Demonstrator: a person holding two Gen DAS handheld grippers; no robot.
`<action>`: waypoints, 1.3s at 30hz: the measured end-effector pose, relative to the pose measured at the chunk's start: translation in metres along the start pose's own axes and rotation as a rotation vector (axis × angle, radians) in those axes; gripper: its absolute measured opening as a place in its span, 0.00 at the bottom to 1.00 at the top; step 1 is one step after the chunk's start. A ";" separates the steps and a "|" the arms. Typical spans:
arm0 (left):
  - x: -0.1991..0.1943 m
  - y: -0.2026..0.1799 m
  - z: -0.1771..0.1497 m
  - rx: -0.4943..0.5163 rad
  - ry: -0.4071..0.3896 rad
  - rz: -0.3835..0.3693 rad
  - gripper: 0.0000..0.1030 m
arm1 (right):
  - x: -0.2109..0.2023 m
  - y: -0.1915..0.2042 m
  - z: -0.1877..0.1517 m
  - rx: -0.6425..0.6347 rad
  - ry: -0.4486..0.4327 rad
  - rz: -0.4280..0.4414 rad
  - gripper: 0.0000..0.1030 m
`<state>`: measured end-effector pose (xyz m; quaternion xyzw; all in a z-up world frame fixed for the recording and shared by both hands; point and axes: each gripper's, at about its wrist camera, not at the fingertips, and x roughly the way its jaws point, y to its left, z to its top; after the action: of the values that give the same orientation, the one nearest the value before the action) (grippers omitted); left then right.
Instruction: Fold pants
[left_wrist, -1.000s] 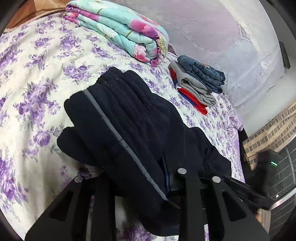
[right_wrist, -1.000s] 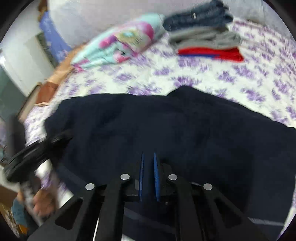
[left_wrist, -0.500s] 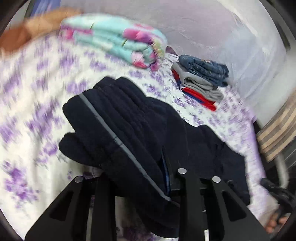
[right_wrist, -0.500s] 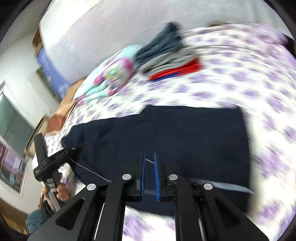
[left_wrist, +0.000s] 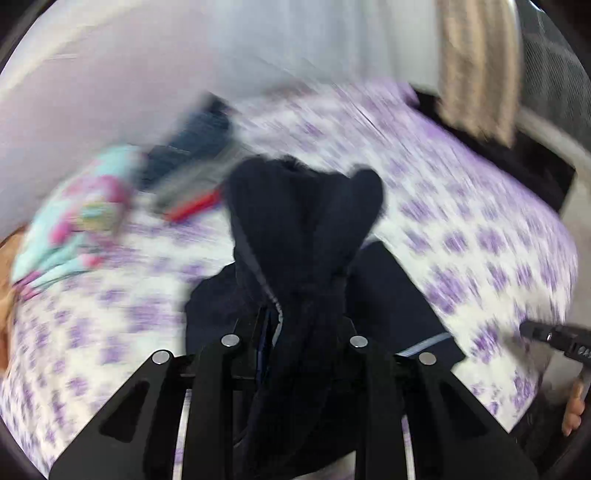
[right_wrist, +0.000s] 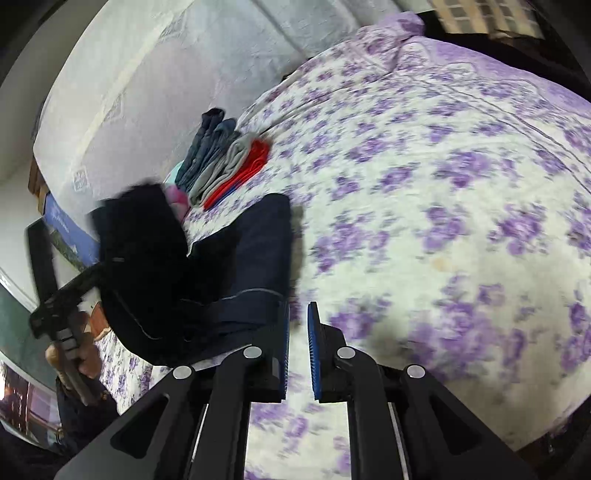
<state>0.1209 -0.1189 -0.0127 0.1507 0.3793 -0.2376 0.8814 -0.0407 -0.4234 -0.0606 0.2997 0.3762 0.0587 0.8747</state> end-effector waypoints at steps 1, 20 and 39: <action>0.021 -0.011 0.002 0.005 0.059 -0.026 0.24 | -0.001 -0.006 0.000 0.008 0.000 -0.004 0.11; -0.025 0.076 -0.043 -0.339 0.022 -0.250 0.60 | 0.054 0.096 0.045 -0.260 0.081 0.172 0.11; 0.001 0.040 -0.120 -0.248 0.059 -0.246 0.46 | 0.188 0.240 0.080 -0.658 0.380 0.036 0.44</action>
<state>0.0711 -0.0320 -0.0897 0.0003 0.4470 -0.2903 0.8461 0.1778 -0.2046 0.0018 -0.0067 0.4875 0.2460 0.8377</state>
